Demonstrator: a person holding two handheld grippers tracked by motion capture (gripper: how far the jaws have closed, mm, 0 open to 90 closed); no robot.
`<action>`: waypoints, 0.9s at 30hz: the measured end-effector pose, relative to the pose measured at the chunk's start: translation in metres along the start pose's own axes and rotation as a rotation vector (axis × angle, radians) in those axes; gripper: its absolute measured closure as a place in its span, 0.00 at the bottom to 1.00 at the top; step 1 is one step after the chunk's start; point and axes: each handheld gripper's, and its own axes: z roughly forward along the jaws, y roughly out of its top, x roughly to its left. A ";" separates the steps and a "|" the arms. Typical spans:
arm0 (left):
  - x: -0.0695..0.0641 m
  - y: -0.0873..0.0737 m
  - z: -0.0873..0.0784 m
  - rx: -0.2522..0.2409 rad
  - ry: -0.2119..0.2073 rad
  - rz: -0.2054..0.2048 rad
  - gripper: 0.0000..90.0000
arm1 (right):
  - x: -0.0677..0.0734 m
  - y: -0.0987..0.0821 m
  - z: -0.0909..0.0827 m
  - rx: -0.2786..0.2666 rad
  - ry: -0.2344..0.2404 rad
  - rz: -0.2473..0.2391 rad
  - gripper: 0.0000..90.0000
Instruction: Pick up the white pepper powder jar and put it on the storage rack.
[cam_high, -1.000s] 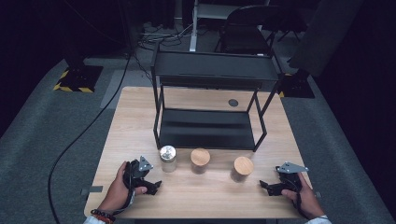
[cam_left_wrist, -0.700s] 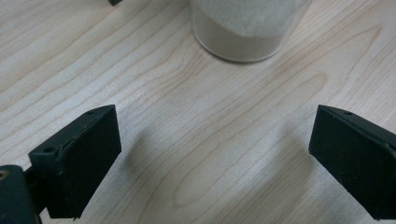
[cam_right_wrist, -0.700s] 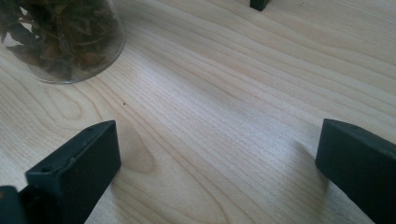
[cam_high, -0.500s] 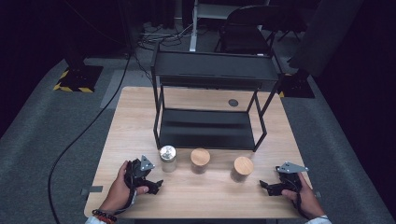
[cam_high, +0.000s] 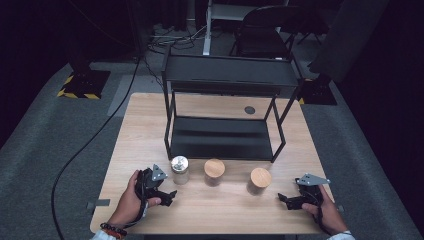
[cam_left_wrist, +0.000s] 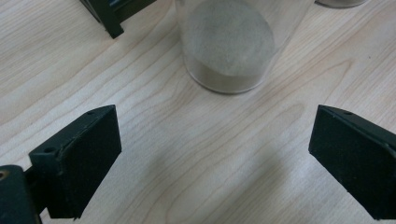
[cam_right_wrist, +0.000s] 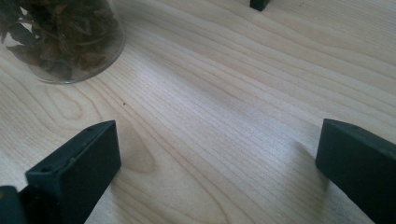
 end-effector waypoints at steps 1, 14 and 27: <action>0.000 0.001 0.000 -0.003 -0.002 0.000 0.02 | 0.000 0.000 0.000 0.000 0.000 0.000 0.00; 0.000 0.015 0.001 -0.024 -0.015 -0.001 0.03 | 0.000 0.000 0.000 0.000 0.000 0.000 0.00; 0.001 0.026 0.006 -0.025 -0.030 -0.001 0.03 | 0.000 0.000 0.000 0.000 0.000 0.000 0.00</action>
